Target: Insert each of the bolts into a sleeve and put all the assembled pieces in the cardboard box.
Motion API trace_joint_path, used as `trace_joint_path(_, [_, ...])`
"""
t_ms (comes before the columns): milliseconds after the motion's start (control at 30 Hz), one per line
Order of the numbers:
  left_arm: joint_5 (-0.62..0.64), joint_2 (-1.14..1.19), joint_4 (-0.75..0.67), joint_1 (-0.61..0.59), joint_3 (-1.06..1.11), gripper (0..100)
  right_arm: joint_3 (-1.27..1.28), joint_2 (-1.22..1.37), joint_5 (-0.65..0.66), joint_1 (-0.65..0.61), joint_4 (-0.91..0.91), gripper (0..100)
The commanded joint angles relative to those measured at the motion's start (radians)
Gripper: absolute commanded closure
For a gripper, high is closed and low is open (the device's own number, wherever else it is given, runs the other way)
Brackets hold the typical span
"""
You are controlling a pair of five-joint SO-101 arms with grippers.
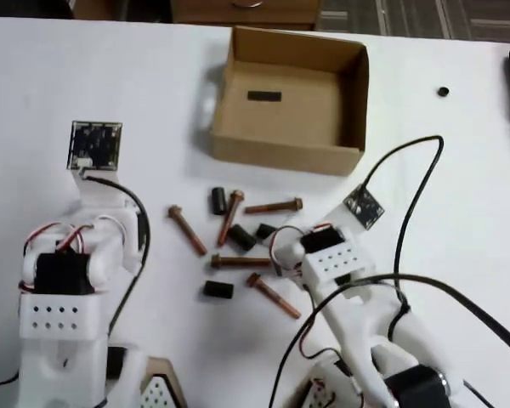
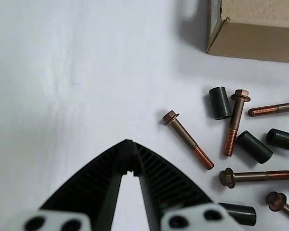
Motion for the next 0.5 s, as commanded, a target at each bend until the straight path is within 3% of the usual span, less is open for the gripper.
trace_joint_path(0, [0.006, -0.002, -0.017, 0.006, -0.045, 98, -0.066, 0.053, -0.005, 0.012, -0.019, 87.8])
trace_joint_path(467, [0.003, -0.002, -0.020, 0.005, -0.048, 98, -0.132, 0.257, -0.005, 0.013, -0.061, 90.0])
